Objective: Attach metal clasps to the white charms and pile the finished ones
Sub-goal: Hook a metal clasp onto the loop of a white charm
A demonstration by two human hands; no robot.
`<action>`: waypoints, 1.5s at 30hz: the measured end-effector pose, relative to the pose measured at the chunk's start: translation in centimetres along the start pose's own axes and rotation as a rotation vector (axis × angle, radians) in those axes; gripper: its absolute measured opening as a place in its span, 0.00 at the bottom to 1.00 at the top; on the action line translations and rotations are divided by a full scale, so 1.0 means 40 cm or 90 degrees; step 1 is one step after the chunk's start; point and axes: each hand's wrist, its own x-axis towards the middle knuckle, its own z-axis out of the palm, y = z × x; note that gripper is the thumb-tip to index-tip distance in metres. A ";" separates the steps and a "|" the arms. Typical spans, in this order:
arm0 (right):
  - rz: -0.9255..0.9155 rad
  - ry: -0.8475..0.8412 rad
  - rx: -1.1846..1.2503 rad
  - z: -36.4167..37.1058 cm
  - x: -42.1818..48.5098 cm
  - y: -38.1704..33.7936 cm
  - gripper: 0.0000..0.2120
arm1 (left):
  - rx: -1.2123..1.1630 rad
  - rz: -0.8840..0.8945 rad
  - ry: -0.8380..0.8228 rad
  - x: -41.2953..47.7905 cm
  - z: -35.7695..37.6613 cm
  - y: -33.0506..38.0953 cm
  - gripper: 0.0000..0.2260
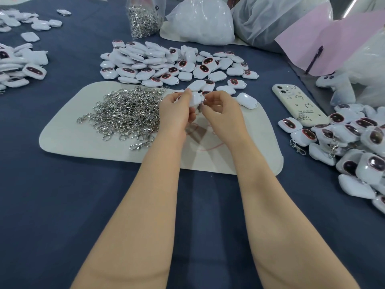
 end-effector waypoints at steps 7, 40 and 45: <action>-0.043 0.068 -0.017 0.010 -0.002 0.000 0.03 | -0.012 -0.017 -0.028 -0.005 0.003 0.001 0.06; 0.005 0.059 0.045 0.016 -0.002 -0.003 0.07 | 0.160 0.199 -0.039 -0.016 0.010 0.000 0.03; -0.006 0.121 0.110 0.017 -0.002 -0.003 0.10 | 0.012 0.036 -0.073 -0.006 0.008 0.004 0.04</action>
